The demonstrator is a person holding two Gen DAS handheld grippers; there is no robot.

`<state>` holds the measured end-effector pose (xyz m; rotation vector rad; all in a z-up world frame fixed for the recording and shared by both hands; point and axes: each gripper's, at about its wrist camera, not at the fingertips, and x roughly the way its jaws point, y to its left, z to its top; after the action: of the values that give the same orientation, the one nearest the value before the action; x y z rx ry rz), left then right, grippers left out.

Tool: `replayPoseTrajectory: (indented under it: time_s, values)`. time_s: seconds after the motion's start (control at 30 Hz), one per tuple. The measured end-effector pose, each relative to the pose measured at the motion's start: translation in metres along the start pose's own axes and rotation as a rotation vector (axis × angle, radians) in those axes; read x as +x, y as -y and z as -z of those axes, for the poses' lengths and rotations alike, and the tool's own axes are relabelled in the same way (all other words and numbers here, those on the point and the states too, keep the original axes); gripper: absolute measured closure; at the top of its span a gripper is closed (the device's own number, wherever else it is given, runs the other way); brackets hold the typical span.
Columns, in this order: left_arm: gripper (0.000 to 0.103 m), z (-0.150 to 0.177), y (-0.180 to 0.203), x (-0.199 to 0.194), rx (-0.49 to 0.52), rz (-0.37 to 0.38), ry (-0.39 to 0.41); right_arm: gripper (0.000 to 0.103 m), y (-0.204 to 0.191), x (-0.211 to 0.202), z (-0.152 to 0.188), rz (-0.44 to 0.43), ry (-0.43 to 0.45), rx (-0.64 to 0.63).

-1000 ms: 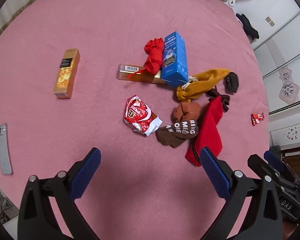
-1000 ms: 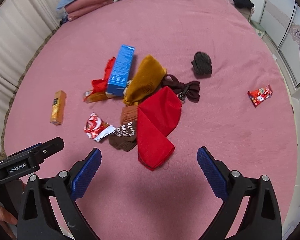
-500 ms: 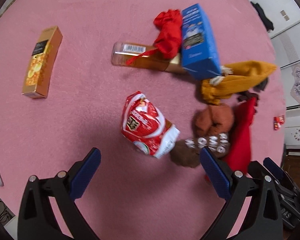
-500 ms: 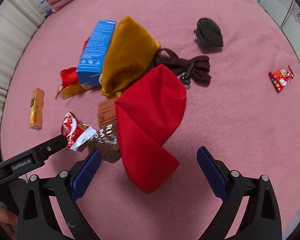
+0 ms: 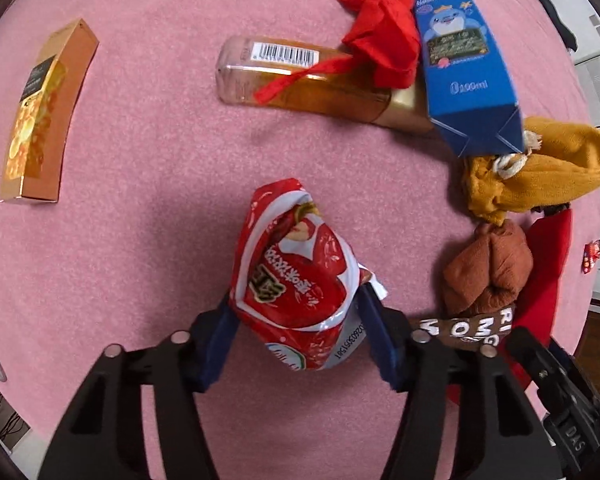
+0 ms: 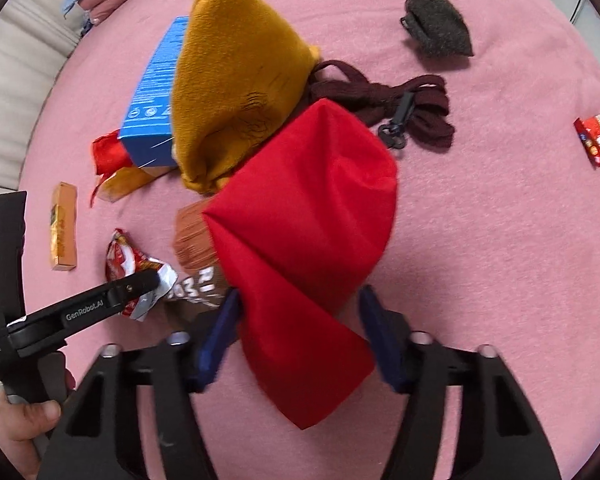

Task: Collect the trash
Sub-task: 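Grasp the red-white snack bag with the left tool while the right tool grasps the red cloth bag, then carry both items to the yellow bin and open both tools to drop them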

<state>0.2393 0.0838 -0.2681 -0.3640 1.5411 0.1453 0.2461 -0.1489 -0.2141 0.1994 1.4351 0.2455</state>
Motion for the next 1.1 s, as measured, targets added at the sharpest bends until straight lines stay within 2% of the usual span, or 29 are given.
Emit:
replayPoseTrajectory:
  time_s: [0.03, 0.07, 0.13, 0.17, 0.23, 0.47, 0.73, 0.93, 1.1]
  values:
    - [0.053, 0.002, 0.0, -0.002, 0.002, 0.004, 0.006, 0.06, -0.002, -0.002, 0.001, -0.007, 0.005, -0.009]
    - [0.057, 0.002, -0.002, -0.005, 0.002, 0.015, 0.008, 0.064, -0.004, -0.003, 0.002, -0.013, 0.005, -0.015]
    - [0.061, 0.007, -0.005, -0.01, 0.004, 0.045, 0.022, 0.083, -0.008, -0.01, 0.004, -0.031, 0.014, -0.032]
    - [0.065, 0.009, -0.011, -0.014, 0.01, 0.057, 0.029, 0.087, -0.013, -0.01, 0.005, -0.031, 0.017, -0.041]
    - [0.068, 0.017, -0.011, -0.02, 0.025, 0.072, 0.045, 0.094, -0.019, -0.016, 0.01, -0.024, 0.025, -0.064]
    - [0.071, 0.051, -0.002, -0.056, 0.085, 0.159, 0.084, 0.097, -0.021, -0.044, 0.033, -0.02, 0.075, -0.054]
    - [0.071, 0.096, 0.053, -0.088, 0.248, 0.233, 0.079, 0.098, 0.002, -0.085, 0.062, -0.015, 0.131, -0.02]
    - [0.071, 0.134, 0.117, -0.093, 0.334, 0.251, 0.086, 0.098, 0.051, -0.125, 0.08, -0.023, 0.184, 0.015]
    - [0.071, 0.163, 0.189, -0.094, 0.378, 0.234, 0.097, 0.098, 0.117, -0.164, 0.096, -0.047, 0.216, 0.055]
